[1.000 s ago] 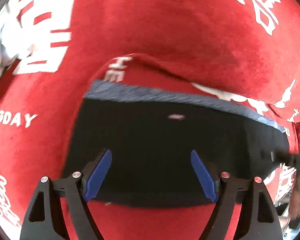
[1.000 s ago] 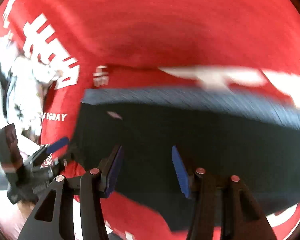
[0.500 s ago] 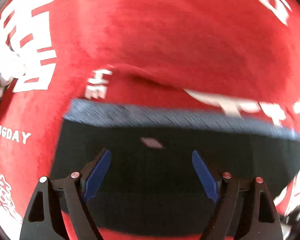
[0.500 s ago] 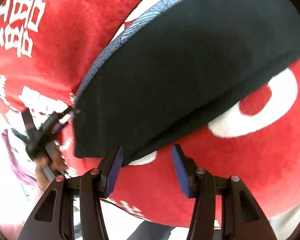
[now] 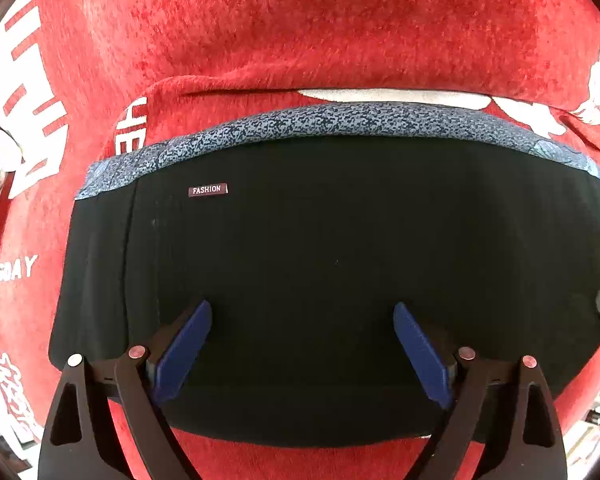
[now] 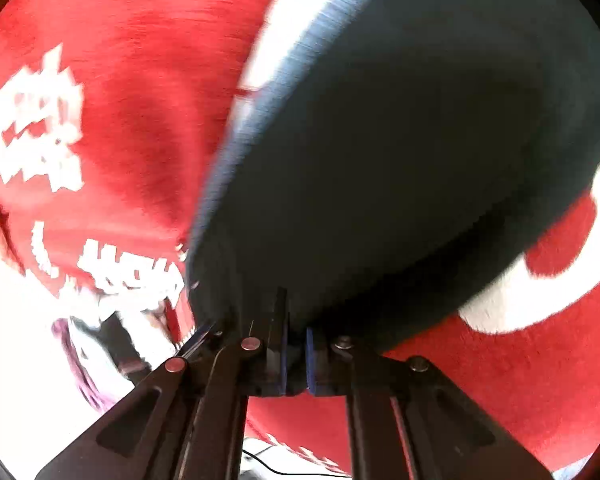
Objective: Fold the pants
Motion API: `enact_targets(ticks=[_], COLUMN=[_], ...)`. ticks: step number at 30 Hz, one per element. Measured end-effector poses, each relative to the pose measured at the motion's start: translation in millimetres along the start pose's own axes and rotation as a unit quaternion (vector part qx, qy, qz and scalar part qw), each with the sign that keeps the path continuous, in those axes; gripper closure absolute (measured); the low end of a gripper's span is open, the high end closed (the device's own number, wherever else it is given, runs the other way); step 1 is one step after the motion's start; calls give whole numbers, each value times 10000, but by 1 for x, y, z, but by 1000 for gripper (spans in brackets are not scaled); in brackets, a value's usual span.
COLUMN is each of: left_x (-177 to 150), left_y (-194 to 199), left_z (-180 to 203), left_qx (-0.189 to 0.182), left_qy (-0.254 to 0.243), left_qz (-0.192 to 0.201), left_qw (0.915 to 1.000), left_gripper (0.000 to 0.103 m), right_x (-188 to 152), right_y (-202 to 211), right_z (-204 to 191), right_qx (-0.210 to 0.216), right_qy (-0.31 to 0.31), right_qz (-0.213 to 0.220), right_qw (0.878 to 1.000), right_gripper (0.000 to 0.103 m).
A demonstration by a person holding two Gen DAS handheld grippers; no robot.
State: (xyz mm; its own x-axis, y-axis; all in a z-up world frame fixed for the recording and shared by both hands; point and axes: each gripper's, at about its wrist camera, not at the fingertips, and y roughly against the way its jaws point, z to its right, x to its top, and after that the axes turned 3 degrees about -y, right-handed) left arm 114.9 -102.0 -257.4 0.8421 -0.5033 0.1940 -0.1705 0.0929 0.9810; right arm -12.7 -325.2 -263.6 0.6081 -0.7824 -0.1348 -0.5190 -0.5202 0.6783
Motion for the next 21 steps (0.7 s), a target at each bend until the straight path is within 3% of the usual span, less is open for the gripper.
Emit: enact_targets(ticks=[2,5,7,11,15,21], left_x=[-6,-11,-9,-14,-13,-3], left_y=[0,-1,2,18,46,71], left_z=[0,7,8,15,38,120], left_qx=[38,195,168,-41,-360,-843], left_qy=[-100,-234,-170,-131,-210,-674], left_qz=[59,97,-60,-140,-79,-34], left_qw=[9999,9995,9997,9998,9991,9942], left_gripper=[9,8,8,8,8,8], right_x=[-12,-20,-21,-22,-17,26], right_y=[3,-18,-12,18,74,186], right_z=[-10,2,8,19,23,28], right_qx=[-352,-1271,-1024,-1018,-922,-813], right_qy=[473,897,805,577,513,408], right_qz=[-24,-221,-161,-289,-88,679], right_qw=[9983,9876,9913,9927,9944,9935], right_gripper=[96,94,90,74,74,74])
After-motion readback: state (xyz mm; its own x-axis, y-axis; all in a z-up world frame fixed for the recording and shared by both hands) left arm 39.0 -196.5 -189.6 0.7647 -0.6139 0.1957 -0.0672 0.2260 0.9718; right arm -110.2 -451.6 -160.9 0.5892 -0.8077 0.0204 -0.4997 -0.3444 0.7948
